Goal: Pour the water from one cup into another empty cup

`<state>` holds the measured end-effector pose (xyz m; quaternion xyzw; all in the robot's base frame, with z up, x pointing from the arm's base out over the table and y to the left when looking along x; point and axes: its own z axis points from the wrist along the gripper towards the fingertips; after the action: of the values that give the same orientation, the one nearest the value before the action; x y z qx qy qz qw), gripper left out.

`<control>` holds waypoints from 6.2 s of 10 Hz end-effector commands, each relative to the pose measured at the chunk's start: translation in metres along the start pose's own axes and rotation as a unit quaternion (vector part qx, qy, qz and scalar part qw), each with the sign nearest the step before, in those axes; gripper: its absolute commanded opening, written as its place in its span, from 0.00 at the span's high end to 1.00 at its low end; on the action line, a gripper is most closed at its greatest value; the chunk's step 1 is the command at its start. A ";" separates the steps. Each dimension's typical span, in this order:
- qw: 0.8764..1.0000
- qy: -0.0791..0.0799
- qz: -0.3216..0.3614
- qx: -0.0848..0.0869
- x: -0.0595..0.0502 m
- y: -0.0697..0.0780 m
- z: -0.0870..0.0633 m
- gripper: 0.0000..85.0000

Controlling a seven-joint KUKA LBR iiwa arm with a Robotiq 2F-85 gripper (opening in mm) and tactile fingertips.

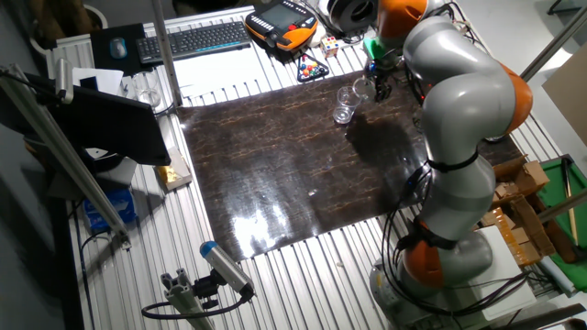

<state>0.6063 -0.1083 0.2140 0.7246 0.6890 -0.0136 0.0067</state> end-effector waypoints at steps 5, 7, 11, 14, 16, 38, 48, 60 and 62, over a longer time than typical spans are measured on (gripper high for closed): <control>1.000 0.011 0.003 0.011 0.017 -0.002 -0.002 0.99; 1.000 0.018 0.004 0.009 0.038 -0.005 0.000 0.99; 1.000 0.026 -0.008 0.013 0.071 -0.009 0.005 0.99; 1.000 0.027 -0.011 0.009 0.089 -0.018 0.010 0.99; 1.000 0.014 -0.015 0.006 0.091 -0.019 0.016 0.99; 1.000 0.006 -0.009 -0.011 0.204 -0.024 0.047 0.99; 1.000 0.014 -0.005 -0.012 0.211 -0.024 0.091 0.99; 0.998 0.051 0.002 0.023 0.211 -0.023 0.092 0.99; 0.998 0.059 0.013 0.022 0.221 -0.025 0.099 0.99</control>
<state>0.5910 0.1127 0.1077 0.7349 0.6759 0.0168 -0.0525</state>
